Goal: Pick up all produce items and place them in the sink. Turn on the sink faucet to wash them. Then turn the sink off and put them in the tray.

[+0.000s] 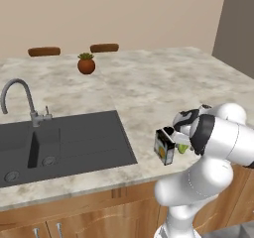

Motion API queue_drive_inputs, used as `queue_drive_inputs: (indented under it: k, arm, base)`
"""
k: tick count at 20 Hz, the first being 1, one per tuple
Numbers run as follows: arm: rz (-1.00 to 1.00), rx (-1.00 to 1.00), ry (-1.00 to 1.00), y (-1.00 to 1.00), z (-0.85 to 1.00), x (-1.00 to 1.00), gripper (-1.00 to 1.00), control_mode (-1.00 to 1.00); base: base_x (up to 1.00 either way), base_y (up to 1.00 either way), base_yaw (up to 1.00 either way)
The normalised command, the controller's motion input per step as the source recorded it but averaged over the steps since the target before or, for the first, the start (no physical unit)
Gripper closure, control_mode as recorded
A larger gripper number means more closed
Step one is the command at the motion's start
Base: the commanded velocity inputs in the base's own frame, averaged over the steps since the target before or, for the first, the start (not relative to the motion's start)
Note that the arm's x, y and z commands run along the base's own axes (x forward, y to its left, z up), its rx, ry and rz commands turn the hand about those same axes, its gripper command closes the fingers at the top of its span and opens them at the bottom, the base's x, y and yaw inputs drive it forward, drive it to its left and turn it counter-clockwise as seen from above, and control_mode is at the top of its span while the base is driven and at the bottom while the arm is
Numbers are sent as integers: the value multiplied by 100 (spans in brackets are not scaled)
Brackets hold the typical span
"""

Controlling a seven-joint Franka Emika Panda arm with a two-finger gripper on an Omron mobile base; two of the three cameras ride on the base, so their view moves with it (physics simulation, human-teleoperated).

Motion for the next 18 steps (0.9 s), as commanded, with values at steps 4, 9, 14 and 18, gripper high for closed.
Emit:
queue_drive_inputs:
  k: [4,9,14,18]
  arm:
    - [0,0,0,12,-27,16,-100,-100]
    - [0,0,0,11,-34,5,-100,-100]
    - [1,0,0,14,-45,2,100,-100]
    - [1,-1,0,8,-33,0,100,-100]
  base:
    - [0,0,0]
    - [0,0,0]
    - [0,0,0]
    - [0,0,0]
